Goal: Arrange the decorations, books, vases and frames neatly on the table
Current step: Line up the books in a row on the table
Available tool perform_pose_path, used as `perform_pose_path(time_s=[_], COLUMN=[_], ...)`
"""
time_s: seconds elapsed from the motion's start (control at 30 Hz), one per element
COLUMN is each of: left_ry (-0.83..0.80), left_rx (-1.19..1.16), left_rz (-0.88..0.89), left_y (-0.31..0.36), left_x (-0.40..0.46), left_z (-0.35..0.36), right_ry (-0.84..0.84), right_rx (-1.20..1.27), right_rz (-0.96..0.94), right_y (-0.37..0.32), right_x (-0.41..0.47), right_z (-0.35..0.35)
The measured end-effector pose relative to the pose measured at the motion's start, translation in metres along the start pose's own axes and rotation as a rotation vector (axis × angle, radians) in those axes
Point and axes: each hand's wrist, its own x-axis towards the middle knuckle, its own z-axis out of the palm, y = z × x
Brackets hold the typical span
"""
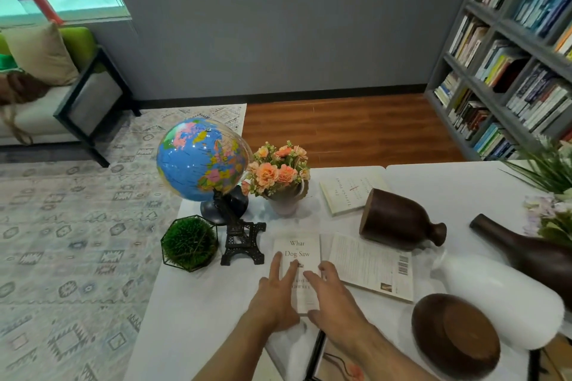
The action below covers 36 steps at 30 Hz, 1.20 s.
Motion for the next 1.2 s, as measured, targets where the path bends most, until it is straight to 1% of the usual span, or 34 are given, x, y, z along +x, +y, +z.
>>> perform_pose_path(time_s=[0.1, 0.2, 0.37, 0.47, 0.53, 0.57, 0.6, 0.67, 0.77, 0.83, 0.9, 1.03, 1.2], left_ry=[0.035, 0.076, 0.084, 0.089, 0.102, 0.112, 0.119, 0.104, -0.058, -0.133, -0.089, 0.055, 0.091], left_rx=[0.070, 0.068, 0.060, 0.032, 0.013, 0.007, 0.003, 0.013, 0.017, -0.016, -0.073, -0.157, -0.221], left_rz=[0.039, 0.082, 0.131, 0.140, 0.113, 0.093, 0.070, 0.016, -0.097, -0.111, -0.104, -0.109, -0.083], left_y=[-0.011, -0.017, -0.024, -0.029, -0.038, -0.043, -0.049, -0.061, -0.078, -0.085, -0.087, -0.083, -0.084], left_x=[0.002, 0.007, 0.011, 0.005, -0.004, -0.010, -0.018, -0.030, -0.045, -0.052, -0.057, -0.059, -0.060], left_z=[-0.002, -0.005, -0.009, -0.011, -0.012, -0.012, -0.012, -0.012, -0.010, -0.006, 0.000, 0.003, -0.001], right_ry=[-0.004, 0.001, 0.023, 0.099, 0.195, 0.212, 0.190, 0.071, -0.138, -0.214, -0.234, -0.186, -0.153], right_rx=[-0.036, -0.057, -0.041, -0.081, -0.127, -0.143, -0.160, -0.171, -0.180, -0.202, -0.182, -0.101, 0.065], right_rz=[0.009, 0.016, 0.049, 0.036, -0.006, -0.029, -0.041, -0.003, 0.120, 0.178, 0.220, 0.268, 0.328], right_y=[-0.005, -0.005, -0.007, -0.017, -0.030, -0.038, -0.045, -0.057, -0.066, -0.068, -0.070, -0.070, -0.066], right_x=[0.011, 0.020, 0.022, 0.013, 0.004, 0.000, -0.005, -0.011, -0.016, -0.017, -0.019, -0.021, -0.021], right_z=[0.004, 0.004, 0.006, 0.007, 0.012, 0.017, 0.023, 0.040, 0.063, 0.078, 0.089, 0.099, 0.098])
